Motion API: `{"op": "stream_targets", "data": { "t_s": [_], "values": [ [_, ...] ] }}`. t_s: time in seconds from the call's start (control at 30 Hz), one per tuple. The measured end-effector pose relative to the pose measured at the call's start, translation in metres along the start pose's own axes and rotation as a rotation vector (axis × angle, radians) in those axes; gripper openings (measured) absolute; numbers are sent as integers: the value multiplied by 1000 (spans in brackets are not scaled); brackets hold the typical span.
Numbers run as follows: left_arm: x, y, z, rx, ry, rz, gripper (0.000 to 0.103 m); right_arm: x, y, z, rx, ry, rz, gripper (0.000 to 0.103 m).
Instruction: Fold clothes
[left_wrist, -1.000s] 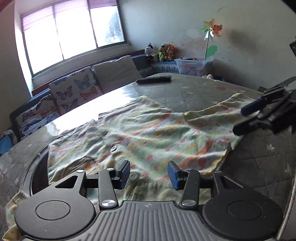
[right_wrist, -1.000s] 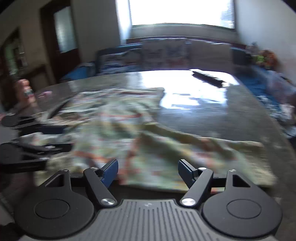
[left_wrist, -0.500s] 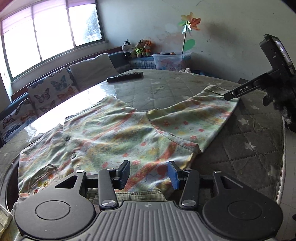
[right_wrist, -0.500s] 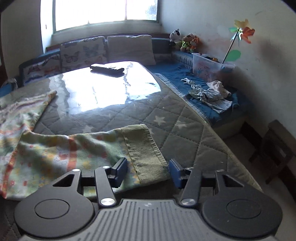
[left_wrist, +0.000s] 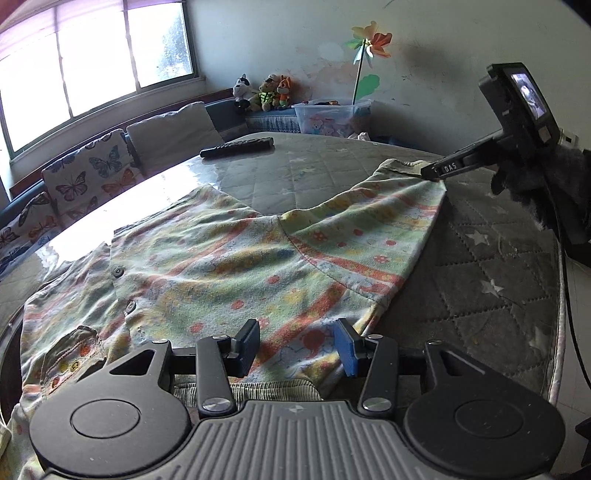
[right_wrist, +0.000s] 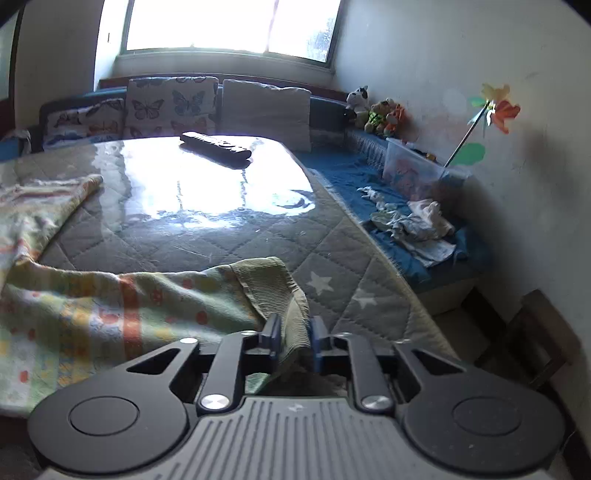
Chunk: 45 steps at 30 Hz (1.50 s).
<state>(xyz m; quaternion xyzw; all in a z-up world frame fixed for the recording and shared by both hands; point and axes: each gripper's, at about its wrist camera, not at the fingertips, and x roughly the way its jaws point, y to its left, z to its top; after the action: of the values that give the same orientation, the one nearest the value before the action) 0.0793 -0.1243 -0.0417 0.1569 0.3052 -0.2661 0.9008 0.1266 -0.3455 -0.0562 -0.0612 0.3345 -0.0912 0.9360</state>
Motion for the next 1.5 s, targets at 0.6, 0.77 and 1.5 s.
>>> {"op": "stream_targets", "data": {
  "t_s": [0.6, 0.77, 1.5],
  "values": [
    [-71, 118, -49, -368, 25, 355, 54, 2, 56, 18, 17, -35, 265, 87],
    [-79, 150, -73, -446, 73, 474, 55, 12, 57, 12, 26, -3, 276, 96],
    [-117, 232, -126, -722, 82, 830, 58, 15, 56, 11, 36, 21, 276, 103]
  ]
}}
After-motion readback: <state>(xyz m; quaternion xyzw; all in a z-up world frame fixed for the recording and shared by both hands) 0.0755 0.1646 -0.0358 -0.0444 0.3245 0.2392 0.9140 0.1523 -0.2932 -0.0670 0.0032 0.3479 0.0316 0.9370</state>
